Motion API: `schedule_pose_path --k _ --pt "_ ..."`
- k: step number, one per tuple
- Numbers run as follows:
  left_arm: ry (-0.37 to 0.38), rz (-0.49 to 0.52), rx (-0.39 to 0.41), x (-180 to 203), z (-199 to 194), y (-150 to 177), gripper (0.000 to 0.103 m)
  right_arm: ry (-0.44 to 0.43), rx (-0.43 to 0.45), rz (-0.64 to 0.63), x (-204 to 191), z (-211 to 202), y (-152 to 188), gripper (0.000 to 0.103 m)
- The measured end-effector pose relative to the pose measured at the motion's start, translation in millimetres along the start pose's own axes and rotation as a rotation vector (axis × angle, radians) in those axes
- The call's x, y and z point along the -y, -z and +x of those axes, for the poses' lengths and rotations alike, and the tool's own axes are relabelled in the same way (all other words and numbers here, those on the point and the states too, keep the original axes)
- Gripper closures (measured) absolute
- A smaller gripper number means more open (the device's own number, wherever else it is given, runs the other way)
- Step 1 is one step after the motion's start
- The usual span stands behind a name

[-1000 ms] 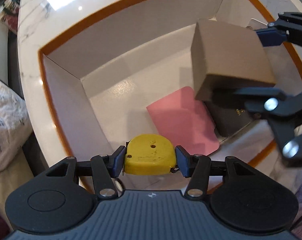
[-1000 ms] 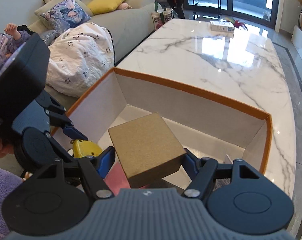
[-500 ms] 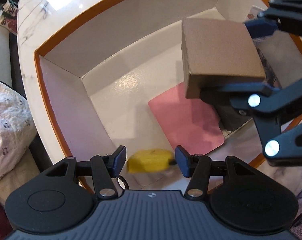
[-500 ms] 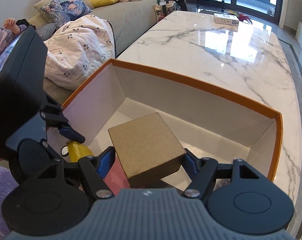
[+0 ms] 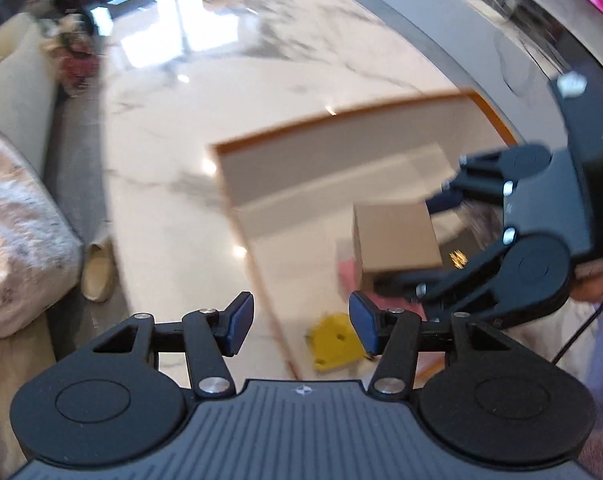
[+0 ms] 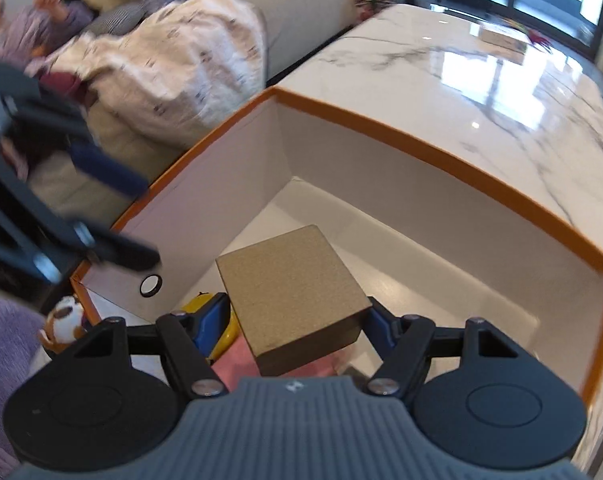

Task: Organize objects
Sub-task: 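Lower the tape measure into the orange box and open the left gripper while the right carries the cube, then lower the cardboard cube into the orange box and open the right gripper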

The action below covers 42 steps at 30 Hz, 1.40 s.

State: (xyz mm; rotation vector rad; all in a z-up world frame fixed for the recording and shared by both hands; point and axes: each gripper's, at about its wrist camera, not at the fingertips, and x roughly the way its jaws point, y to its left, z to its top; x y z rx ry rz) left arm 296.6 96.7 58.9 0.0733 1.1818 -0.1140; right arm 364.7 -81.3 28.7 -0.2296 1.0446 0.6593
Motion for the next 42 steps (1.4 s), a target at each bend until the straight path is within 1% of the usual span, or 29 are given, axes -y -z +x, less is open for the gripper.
schedule_pose_path --k 2,4,7,12,18,21,25,26,28,29,31,35,36,38,40,42 --pt "0.009 -0.027 0.042 -11.0 -3.4 -11.2 0.041 -0.016 -0.017 -0.041 -6.4 12.5 -9.6 0.031" --pt "0.026 -0.058 0.058 -20.0 -3.4 -12.2 0.041 -0.024 -0.037 -0.088 -12.6 26.6 -19.8 0.031" --pt "0.032 -0.078 0.050 -27.9 0.7 -11.2 0.041 -0.016 -0.063 -0.166 -23.0 44.9 -29.2 0.031" --pt "0.061 -0.077 0.032 -39.3 5.2 -3.3 0.042 -0.014 -0.084 -0.293 -39.6 64.3 -37.1 0.031" --pt "0.090 -0.090 0.037 -41.9 9.3 2.6 0.043 -0.035 -0.132 -0.358 -44.9 83.7 -37.6 0.031" --pt "0.091 -0.095 0.040 -43.4 11.1 3.7 0.043 -0.008 -0.131 -0.376 -46.2 82.1 -36.2 0.024" --pt "0.101 -0.094 0.035 -43.3 15.3 4.1 0.043 -0.016 -0.105 -0.347 -43.9 71.4 -39.1 0.023" --pt "0.102 -0.091 0.033 -42.2 16.0 4.2 0.043 -0.020 -0.099 -0.341 -43.4 70.2 -40.3 0.024" --pt "0.104 -0.084 0.030 -39.8 16.2 4.9 0.043 -0.039 -0.105 -0.338 -43.5 70.3 -41.5 0.036" --pt "0.105 -0.081 0.030 -39.0 15.9 5.3 0.043 -0.049 -0.111 -0.341 -44.2 70.8 -41.1 0.035" --pt "0.105 -0.077 0.032 -37.7 13.3 6.8 0.043 -0.049 -0.113 -0.371 -48.8 70.6 -38.8 0.037" --pt "0.099 -0.082 0.043 -38.7 5.5 12.7 0.043 -0.094 -0.106 -0.472 -62.0 64.1 -28.0 0.038" --pt "0.097 -0.089 0.048 -39.3 2.3 15.2 0.043 -0.084 -0.101 -0.498 -65.7 63.0 -25.7 0.038" --pt "0.097 -0.097 0.057 -40.7 -4.6 20.5 0.043 -0.052 -0.086 -0.504 -67.8 57.9 -26.3 0.039" --pt "0.097 -0.105 0.066 -41.6 -12.5 27.6 0.043 -0.070 -0.062 -0.495 -67.5 47.5 -27.8 0.039" --pt "0.095 -0.109 0.071 -41.3 -19.6 34.8 0.043 -0.066 -0.049 -0.481 -66.9 37.6 -29.4 0.039"
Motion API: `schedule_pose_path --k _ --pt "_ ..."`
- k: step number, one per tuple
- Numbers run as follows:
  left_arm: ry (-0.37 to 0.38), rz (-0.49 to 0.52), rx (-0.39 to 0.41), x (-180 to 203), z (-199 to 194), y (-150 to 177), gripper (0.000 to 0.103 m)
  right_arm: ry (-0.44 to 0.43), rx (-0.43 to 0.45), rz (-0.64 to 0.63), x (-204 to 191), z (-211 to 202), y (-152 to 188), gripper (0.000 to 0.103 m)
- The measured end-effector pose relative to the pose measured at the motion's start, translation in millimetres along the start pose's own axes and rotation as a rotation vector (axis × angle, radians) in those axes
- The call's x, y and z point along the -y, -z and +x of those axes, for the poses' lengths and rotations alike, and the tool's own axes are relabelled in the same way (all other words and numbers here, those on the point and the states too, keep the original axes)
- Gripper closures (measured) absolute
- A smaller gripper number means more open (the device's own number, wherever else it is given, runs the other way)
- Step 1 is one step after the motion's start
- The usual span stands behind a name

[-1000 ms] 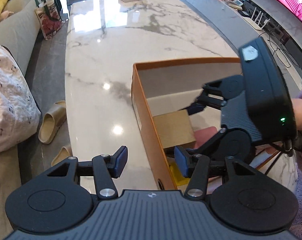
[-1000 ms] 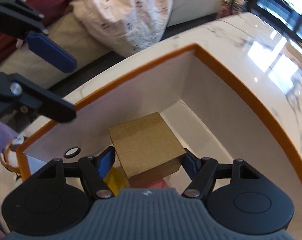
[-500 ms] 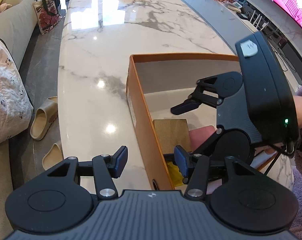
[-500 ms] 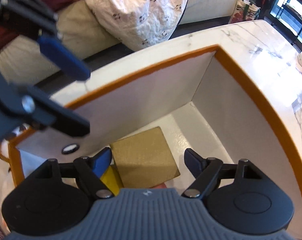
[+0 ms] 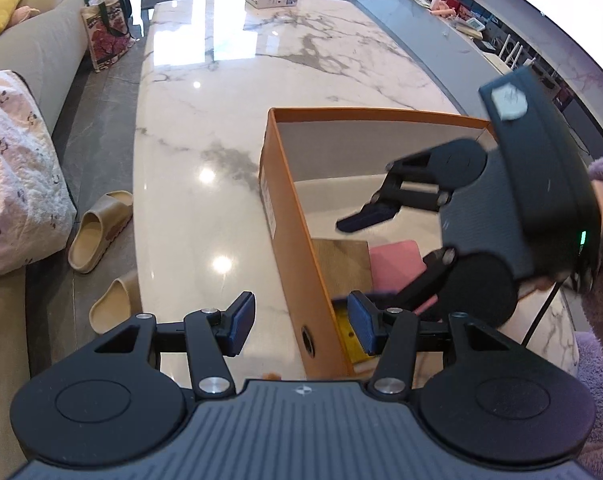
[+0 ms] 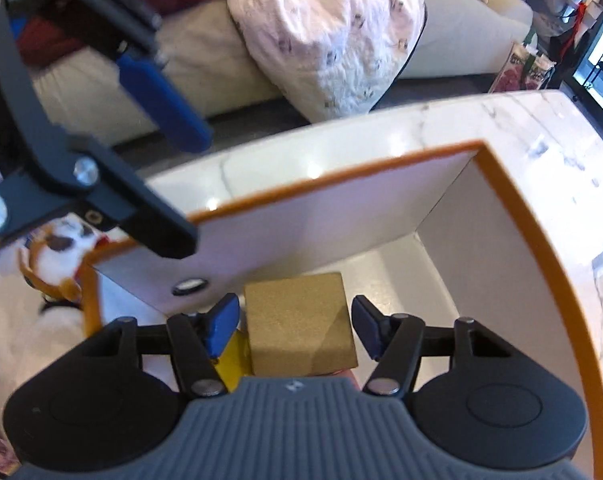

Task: Organize objects
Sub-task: 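Lower the cardboard cube into the orange box and open the right gripper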

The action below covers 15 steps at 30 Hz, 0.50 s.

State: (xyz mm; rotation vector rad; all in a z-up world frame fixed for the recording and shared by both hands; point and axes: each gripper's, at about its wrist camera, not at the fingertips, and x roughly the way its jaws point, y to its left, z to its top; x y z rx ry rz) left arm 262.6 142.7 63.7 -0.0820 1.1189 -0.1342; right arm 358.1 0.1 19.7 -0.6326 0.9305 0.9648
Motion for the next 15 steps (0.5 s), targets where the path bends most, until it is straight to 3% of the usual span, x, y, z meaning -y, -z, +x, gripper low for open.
schedule_pose_path --k 8,11,15 --pt "-0.014 -0.023 -0.004 3.3 -17.4 24.0 0.042 -0.026 -0.034 0.069 7.4 12.1 -6.8 0.039" --pt "-0.025 -0.018 -0.011 4.4 -23.3 30.5 0.042 -0.027 -0.028 0.033 1.3 15.0 -7.4 0.040" --pt "-0.036 -0.023 -0.020 5.9 -26.6 39.3 0.043 -0.055 -0.014 0.029 -1.7 10.9 -8.2 0.054"
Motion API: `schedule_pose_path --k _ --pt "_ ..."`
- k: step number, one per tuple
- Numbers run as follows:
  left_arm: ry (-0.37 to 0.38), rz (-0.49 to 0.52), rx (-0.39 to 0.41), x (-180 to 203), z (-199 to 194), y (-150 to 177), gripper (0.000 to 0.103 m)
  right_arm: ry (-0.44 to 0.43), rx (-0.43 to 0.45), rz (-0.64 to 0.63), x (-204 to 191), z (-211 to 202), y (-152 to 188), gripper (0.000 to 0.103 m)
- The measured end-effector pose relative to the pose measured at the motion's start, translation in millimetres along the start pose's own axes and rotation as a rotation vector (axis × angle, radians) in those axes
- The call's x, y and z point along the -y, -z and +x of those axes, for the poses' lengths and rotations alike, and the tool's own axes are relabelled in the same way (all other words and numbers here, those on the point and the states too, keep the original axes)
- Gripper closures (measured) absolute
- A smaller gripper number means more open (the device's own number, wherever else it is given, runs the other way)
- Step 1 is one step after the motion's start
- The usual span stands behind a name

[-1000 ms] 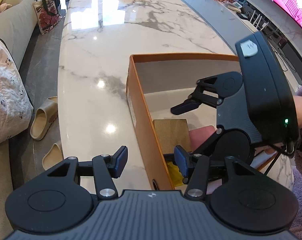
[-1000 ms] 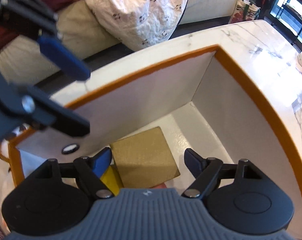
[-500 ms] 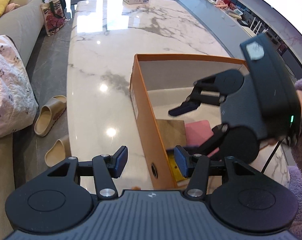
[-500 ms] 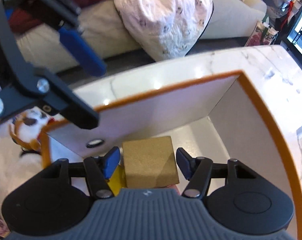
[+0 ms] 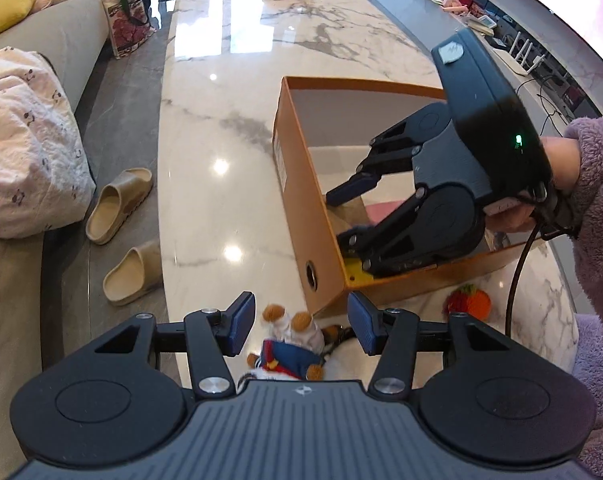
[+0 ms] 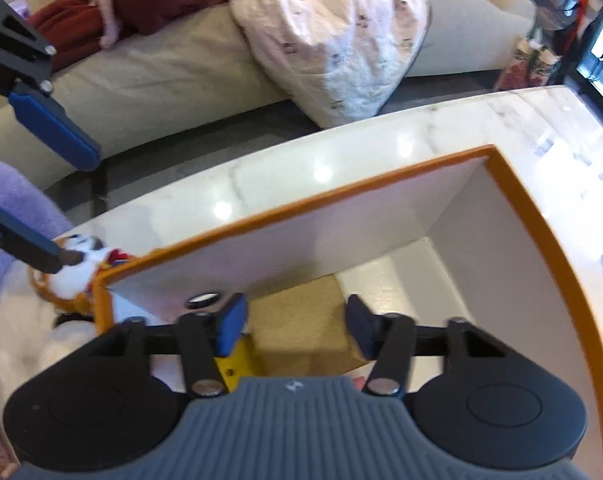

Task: Organize objects
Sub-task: 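Lower the cardboard cube into the orange box and open the right gripper, then grasp the white striped-base plush with the left gripper while the right grasps the cream knitted bunny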

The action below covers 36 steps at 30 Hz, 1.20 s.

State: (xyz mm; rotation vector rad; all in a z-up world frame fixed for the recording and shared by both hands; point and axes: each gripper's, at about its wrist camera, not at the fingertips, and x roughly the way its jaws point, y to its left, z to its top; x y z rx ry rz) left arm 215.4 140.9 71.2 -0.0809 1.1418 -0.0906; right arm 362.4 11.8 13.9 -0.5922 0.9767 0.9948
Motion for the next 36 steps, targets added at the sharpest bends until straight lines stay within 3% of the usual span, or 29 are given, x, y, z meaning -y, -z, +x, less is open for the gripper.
schedule_pose_path --k 4,13,19,23,26,28,29,33,36 --pt "0.011 -0.005 0.013 2.4 -5.5 9.6 0.043 0.052 0.015 0.030 -4.9 -13.1 4.6 0.053" --pt "0.036 0.014 0.055 21.4 -21.4 49.3 0.043 0.156 0.170 0.211 -41.9 -94.3 50.8 0.052" --pt "0.040 -0.050 0.129 45.6 -21.3 76.1 0.040 0.196 0.246 0.479 -81.2 -128.7 106.3 0.052" --pt "0.022 -0.120 0.157 59.0 -10.7 91.2 0.039 0.269 0.255 0.666 -103.4 -138.8 141.4 0.048" --pt "0.029 -0.197 0.155 60.3 -2.0 99.9 0.039 0.251 0.234 0.811 -114.3 -134.2 163.7 0.045" --pt "0.019 -0.251 0.170 59.1 1.5 106.7 0.039 0.260 0.218 0.893 -122.6 -132.1 180.1 0.030" --pt "0.006 -0.271 0.178 59.4 2.7 109.9 0.038 0.260 0.213 0.932 -126.7 -129.9 187.7 0.027" --pt "-0.001 -0.317 0.179 59.9 1.9 122.9 0.036 0.176 0.177 1.044 -137.2 -118.0 212.2 0.019" --pt "-0.013 -0.327 0.182 60.4 -1.8 129.2 0.036 0.118 0.124 1.083 -144.5 -105.1 219.0 0.019"
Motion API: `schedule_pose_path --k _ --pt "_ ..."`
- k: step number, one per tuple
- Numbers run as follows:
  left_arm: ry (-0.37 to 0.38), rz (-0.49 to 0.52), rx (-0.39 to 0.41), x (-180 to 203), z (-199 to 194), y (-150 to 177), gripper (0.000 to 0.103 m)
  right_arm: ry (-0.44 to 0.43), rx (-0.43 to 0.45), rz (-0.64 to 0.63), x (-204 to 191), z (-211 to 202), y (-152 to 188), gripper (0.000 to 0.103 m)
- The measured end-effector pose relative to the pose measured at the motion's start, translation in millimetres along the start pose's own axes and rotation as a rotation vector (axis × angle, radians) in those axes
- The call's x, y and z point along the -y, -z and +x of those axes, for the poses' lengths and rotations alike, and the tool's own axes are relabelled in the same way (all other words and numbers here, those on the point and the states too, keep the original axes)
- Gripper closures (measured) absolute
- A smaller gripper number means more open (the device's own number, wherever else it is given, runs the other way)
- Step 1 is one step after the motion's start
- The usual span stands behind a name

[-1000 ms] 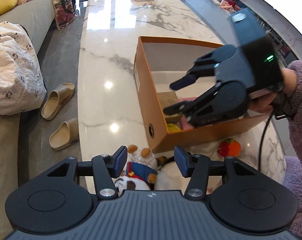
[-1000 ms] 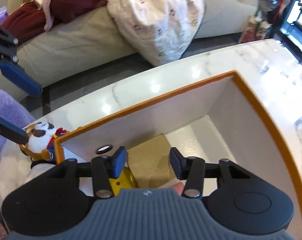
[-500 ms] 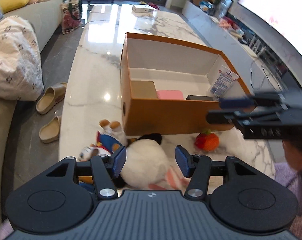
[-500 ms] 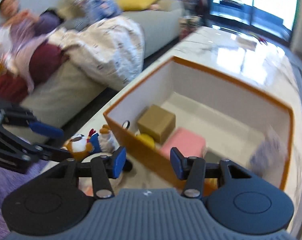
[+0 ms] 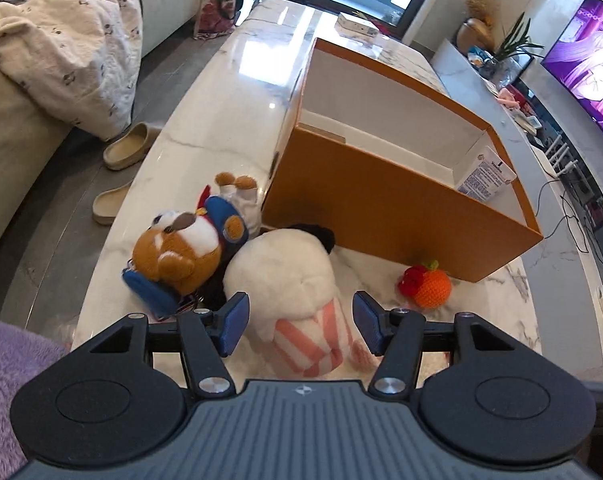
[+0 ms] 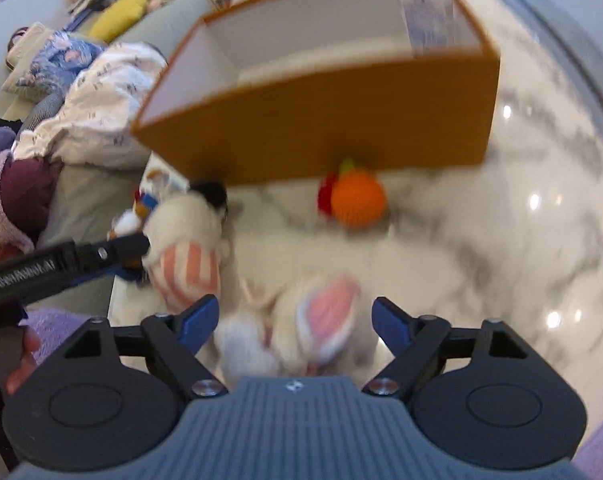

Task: Organize objects
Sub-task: 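Grasp the white striped-base plush with the left gripper while the right grasps the cream knitted bunny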

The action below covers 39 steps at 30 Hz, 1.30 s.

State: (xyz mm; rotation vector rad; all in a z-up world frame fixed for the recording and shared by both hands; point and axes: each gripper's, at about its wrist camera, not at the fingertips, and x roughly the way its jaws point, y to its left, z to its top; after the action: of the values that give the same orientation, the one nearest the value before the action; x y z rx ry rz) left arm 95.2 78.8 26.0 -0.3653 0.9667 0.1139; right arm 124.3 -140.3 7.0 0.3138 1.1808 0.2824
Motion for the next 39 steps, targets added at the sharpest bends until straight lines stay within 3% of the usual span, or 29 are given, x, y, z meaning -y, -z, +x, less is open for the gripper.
schedule_pose_path --k 5,11,17,20,25,28,34,39 --pt "-0.001 -0.022 0.004 -5.1 -7.2 6.9 0.035 -0.071 -0.090 0.079 2.8 19.7 9.0 0.019" --pt "0.017 -0.055 0.006 -11.7 -13.0 10.8 0.035 -0.099 -0.123 0.153 4.3 39.7 6.8 0.019" --pt "0.050 -0.083 0.012 -16.3 -16.0 10.7 0.032 -0.081 -0.115 0.112 -1.7 44.1 12.1 0.038" --pt "0.059 -0.085 0.015 -15.2 -13.7 11.2 0.027 -0.056 -0.095 0.066 -2.9 38.1 15.3 0.041" --pt "0.071 -0.093 -0.018 -6.4 -0.8 9.2 0.023 0.064 -0.044 -0.073 -3.6 24.5 17.3 0.042" --pt "0.037 -0.097 -0.063 3.7 12.5 9.1 0.023 0.125 -0.016 -0.120 1.7 20.7 15.8 0.042" --pt "-0.077 -0.083 -0.030 15.9 27.2 4.7 0.023 0.225 0.026 -0.267 2.6 16.5 15.5 0.040" --pt "-0.116 -0.045 -0.066 19.5 44.3 3.4 0.022 0.217 0.037 -0.306 4.5 11.5 17.6 0.034"
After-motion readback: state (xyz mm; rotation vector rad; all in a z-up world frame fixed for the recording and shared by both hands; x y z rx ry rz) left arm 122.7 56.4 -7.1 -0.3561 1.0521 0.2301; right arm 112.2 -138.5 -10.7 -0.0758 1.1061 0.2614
